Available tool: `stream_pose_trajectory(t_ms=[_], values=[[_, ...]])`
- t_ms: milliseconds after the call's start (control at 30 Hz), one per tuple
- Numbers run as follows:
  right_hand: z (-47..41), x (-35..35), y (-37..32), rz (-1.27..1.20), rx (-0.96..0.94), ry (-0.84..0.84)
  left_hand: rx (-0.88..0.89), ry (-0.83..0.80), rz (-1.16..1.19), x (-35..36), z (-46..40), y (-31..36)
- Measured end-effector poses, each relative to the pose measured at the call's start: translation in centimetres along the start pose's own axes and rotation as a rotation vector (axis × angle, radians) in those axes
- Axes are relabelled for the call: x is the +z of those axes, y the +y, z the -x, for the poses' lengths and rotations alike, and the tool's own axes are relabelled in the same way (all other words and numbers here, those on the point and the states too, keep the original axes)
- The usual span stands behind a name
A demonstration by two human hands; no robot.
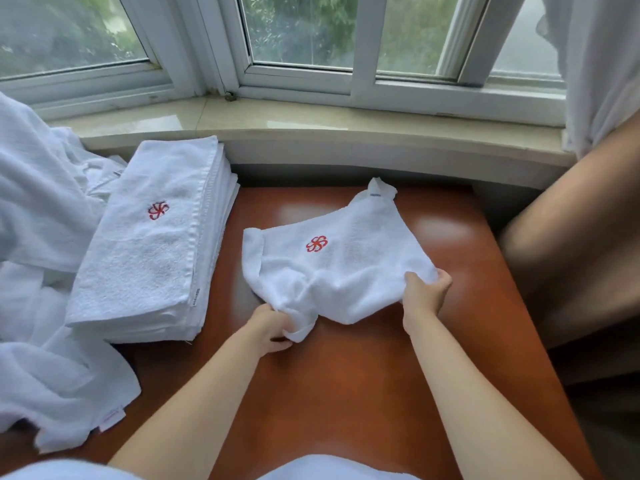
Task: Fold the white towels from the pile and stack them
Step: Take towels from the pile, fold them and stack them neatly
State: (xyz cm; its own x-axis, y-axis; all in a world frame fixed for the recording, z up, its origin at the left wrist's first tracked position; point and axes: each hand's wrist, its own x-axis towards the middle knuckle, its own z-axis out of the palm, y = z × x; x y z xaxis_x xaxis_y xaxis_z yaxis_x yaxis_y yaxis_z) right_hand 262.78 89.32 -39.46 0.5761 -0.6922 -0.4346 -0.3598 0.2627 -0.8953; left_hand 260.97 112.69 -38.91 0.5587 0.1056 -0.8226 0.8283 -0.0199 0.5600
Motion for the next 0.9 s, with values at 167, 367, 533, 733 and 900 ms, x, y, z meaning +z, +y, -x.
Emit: stream_pose_trajectory(t_ms=[167, 367, 533, 733, 900], values=[[0.5, 0.0, -5.2, -0.055, 0.009, -0.168, 0.023, 0.093, -0.236, -2.3, 1.7, 5.2], [3.1, -1.5, -11.4, -0.371, -0.039, -0.008, 0.680, 0.691, 0.418, -3.3, 4.8, 9.8], [5.4, -3.8, -13.4, -0.720, 0.008, -0.269, 0.718, 0.595, 0.287, -3.3, 6.4, 9.2], [5.9, -5.5, -13.9, -0.737, -0.119, -0.259, 0.488, 0.152, -0.519, -5.4, 9.3, 10.3], [4.7, -6.1, -11.8, -0.505, -0.101, 0.034, 0.222, -0.180, -1.104, -6.2, 10.8, 9.7]])
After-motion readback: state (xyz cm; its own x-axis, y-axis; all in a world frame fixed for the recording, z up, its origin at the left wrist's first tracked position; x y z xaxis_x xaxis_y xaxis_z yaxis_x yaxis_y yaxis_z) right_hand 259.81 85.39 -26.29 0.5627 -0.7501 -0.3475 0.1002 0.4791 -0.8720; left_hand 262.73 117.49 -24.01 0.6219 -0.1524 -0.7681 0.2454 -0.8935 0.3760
